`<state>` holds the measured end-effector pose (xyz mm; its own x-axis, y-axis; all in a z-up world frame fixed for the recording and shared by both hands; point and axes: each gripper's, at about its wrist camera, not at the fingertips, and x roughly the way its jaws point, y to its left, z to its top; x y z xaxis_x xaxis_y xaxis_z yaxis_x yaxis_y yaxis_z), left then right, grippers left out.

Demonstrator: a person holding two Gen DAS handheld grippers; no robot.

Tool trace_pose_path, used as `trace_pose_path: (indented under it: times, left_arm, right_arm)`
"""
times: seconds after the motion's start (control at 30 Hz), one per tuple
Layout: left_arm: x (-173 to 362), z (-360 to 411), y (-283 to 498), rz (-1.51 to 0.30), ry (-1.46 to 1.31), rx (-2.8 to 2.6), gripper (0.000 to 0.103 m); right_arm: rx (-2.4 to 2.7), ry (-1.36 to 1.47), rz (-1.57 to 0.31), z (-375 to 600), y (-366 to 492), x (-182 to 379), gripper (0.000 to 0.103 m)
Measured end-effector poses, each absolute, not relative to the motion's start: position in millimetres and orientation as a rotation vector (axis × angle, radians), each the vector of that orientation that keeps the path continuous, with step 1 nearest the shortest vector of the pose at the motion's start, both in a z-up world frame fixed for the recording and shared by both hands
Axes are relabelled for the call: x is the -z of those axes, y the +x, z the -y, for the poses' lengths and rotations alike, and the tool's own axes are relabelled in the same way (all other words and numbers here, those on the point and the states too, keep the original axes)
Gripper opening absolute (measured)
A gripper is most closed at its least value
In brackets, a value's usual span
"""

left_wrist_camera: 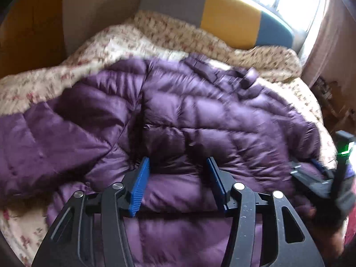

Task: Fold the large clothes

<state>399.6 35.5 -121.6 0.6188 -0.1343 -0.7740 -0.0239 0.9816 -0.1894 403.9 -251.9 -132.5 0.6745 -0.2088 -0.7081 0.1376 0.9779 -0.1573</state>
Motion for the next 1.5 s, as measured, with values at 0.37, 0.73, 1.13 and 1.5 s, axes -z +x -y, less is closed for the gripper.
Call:
trace_pose_path:
  times: [0.37,0.73,1.13,1.5]
  left_arm:
    - [115.8,-54.5,374.4,-0.869,-0.326,0.093,0.06]
    - [98.0,-234.0,206.2,-0.723,-0.773,-0.283,0.076]
    - [129.0,-409.0,135.8,-0.556,-1.186,-0.606,0.068]
    - [108.2,-413.6,176.1,-0.569,-0.984,-0.602,0.01]
  right_arm:
    - [0.188,-0.094,-0.797,255.7,401.2,134.3,0.077]
    - [0.19,-0.094,-0.792,256.3,401.4,133.4,0.078]
    - [0.191,-0.092,-0.789,257.2,401.4,132.8,0.078]
    - [0.204,-0.092,-0.786,257.7,401.6,131.0,0.078]
